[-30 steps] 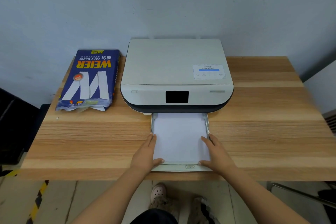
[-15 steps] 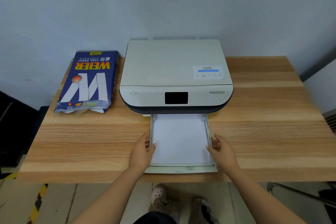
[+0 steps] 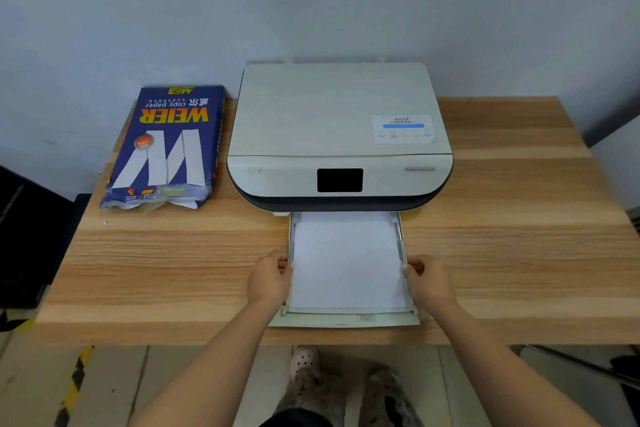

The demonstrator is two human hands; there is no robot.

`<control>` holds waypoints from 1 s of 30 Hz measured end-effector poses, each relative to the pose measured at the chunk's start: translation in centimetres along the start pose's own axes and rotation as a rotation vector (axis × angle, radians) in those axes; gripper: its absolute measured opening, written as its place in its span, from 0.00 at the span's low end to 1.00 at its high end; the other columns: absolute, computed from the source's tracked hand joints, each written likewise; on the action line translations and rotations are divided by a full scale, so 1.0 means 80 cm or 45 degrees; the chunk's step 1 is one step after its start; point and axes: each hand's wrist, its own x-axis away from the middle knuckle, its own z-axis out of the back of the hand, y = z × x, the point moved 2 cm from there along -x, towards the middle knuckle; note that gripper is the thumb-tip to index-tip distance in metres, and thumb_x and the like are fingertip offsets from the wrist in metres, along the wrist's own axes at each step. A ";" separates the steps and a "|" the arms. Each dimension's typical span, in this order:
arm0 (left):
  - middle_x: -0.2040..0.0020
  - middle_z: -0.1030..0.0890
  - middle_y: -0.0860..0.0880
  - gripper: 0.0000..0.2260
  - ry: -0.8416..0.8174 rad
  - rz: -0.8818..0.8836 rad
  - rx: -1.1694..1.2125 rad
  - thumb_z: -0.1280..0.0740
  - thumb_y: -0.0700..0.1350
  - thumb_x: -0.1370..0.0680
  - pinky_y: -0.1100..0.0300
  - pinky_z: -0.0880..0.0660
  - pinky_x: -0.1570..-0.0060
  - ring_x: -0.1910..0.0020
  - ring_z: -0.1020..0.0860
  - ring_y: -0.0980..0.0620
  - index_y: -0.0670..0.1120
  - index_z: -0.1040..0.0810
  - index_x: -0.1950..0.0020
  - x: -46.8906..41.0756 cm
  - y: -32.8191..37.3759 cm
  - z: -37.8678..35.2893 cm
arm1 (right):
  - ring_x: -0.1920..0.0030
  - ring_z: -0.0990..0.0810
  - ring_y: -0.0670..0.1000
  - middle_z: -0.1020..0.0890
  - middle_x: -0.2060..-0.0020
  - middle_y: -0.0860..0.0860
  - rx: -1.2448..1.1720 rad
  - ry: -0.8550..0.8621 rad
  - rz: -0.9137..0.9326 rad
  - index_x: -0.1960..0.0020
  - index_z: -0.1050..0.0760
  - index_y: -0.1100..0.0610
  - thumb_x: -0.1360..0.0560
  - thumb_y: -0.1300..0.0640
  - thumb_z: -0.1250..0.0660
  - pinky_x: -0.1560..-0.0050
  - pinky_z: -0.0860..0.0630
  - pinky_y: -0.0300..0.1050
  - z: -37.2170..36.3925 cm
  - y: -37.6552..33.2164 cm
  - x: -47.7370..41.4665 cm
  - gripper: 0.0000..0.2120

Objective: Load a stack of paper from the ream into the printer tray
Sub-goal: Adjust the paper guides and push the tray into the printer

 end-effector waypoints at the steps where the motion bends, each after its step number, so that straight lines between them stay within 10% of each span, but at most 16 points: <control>1: 0.49 0.18 0.47 0.09 -0.002 -0.001 -0.012 0.34 0.43 0.22 0.61 0.28 0.57 0.56 0.23 0.53 0.43 0.22 0.43 0.000 0.001 0.000 | 0.56 0.21 0.51 0.17 0.53 0.54 0.005 -0.001 -0.006 0.44 0.22 0.61 0.23 0.60 0.36 0.55 0.24 0.46 -0.001 0.000 -0.001 0.10; 30: 0.43 0.25 0.45 0.25 -0.174 -0.137 0.079 0.34 0.45 0.23 0.60 0.26 0.45 0.50 0.25 0.53 0.56 0.34 0.28 0.003 -0.019 -0.007 | 0.56 0.27 0.49 0.25 0.46 0.55 0.201 0.030 0.147 0.29 0.34 0.50 0.23 0.53 0.39 0.53 0.30 0.43 -0.013 -0.004 0.024 0.22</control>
